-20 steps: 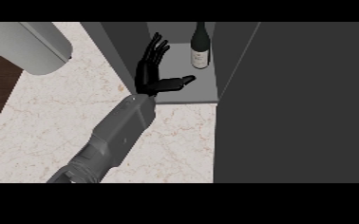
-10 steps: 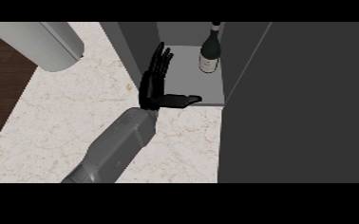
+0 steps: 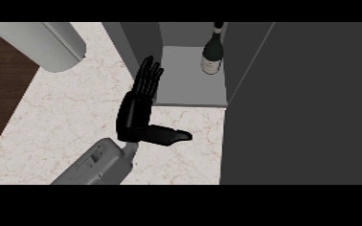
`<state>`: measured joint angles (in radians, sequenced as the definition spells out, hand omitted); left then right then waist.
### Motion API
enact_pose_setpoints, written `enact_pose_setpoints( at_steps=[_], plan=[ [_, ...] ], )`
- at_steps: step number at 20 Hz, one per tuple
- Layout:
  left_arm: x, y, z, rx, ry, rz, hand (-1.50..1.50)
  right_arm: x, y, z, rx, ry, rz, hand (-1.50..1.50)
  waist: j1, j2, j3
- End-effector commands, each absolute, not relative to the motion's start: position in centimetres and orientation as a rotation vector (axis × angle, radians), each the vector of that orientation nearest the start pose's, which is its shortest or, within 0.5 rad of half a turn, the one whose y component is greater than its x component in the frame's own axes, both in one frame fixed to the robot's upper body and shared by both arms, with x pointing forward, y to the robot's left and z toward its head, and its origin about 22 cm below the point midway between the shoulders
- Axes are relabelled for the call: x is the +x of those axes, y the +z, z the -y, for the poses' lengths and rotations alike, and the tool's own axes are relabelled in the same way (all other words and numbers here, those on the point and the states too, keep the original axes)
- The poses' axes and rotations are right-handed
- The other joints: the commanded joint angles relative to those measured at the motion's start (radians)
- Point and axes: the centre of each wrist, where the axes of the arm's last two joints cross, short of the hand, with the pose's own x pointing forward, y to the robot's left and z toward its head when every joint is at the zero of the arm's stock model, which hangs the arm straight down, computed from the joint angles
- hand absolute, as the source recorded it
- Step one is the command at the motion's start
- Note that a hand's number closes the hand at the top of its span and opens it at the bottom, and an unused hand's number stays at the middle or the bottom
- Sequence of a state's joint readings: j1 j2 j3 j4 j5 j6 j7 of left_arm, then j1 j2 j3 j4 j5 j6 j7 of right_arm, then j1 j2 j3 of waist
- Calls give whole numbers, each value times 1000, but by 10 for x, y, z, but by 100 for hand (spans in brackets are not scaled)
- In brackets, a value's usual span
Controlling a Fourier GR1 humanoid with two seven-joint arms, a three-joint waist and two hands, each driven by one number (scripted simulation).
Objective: Pick up the wine, place it into the cabinet and close the cabinet
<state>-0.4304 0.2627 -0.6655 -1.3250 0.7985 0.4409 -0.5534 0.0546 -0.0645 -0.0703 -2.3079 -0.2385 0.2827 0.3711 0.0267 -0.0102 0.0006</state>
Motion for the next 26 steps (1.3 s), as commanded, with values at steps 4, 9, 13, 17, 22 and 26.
enact_pose_setpoints(
  at_steps=[4, 9, 13, 17, 22, 26],
  plan=[
    [218, 50, -141, -383, 111, 1843, -150, 167, 160, 253, 232, 291, 1892, -150, -19, 6, 0],
    [196, 63, -146, -378, 134, 1882, -150, 181, 157, 238, 241, 423, 1842, 150, -17, 8, -1],
    [188, 71, -169, -325, 164, 1884, -150, 158, 163, 243, 285, 684, 1774, 150, -19, 5, 0],
    [158, 77, -204, -272, 136, 1900, -150, 154, 167, 220, 365, 744, 1756, 150, -5, 5, -1],
    [139, 55, -217, -181, 207, 1917, -150, 128, 167, 226, 540, 763, 1630, 150, -18, 5, -2],
    [125, 83, -253, -216, 228, 1920, -150, 123, 169, 197, 629, 756, 1653, 150, -5, 4, -3]
  ],
)
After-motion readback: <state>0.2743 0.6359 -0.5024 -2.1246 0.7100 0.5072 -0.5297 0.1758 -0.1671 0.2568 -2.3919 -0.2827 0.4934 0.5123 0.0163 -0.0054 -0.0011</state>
